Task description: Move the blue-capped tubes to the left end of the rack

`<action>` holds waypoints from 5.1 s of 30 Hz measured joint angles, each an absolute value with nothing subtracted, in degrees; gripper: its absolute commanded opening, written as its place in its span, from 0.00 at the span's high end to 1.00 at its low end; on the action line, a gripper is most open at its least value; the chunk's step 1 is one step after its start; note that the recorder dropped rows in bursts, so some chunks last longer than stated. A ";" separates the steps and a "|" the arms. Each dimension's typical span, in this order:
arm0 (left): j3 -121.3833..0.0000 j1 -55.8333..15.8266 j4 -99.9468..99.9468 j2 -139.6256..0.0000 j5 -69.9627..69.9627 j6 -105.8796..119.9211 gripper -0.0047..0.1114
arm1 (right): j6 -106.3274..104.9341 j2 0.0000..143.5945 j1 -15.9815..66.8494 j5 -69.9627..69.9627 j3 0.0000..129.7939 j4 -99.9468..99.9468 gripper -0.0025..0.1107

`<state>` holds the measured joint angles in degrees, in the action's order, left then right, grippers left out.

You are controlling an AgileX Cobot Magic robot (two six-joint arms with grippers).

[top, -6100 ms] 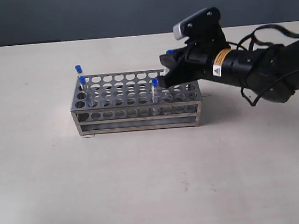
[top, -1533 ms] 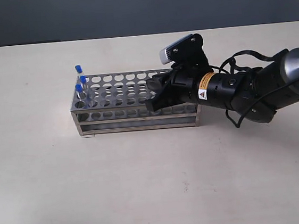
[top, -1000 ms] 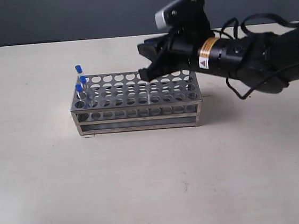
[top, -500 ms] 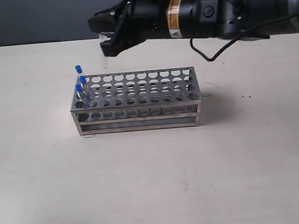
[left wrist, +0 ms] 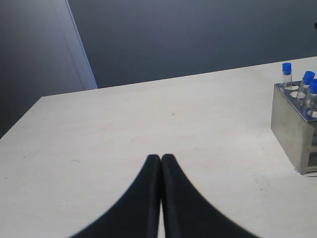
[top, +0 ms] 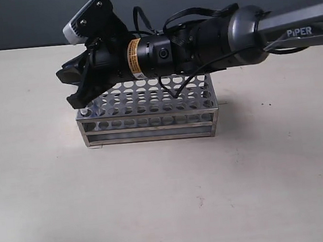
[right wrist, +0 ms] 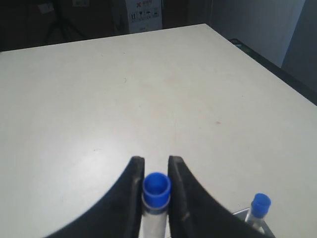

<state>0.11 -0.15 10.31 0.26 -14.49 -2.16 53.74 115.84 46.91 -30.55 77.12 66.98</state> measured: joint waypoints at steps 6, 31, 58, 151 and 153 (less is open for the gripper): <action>0.11 -0.15 10.31 0.26 -14.49 -2.16 0.96 | 53.83 118.19 46.91 -30.47 78.92 66.98 0.98; 0.11 -0.15 10.31 0.26 -14.49 -2.16 0.96 | 53.93 121.74 46.91 -28.60 79.36 66.98 0.61; 0.11 -0.15 10.31 0.26 -14.49 -2.16 0.96 | 56.13 52.80 41.48 13.47 48.60 61.64 0.98; 0.11 -0.15 10.31 0.26 -14.49 -2.16 0.96 | 0.79 1.07 9.51 20.67 0.29 -6.66 0.98; 0.11 -0.15 10.31 0.26 -14.49 -2.16 0.96 | 0.79 1.07 9.51 20.67 0.29 -6.66 0.98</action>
<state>0.11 -0.15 10.31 0.26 -14.49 -2.16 0.79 1.07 9.51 20.67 0.29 -6.66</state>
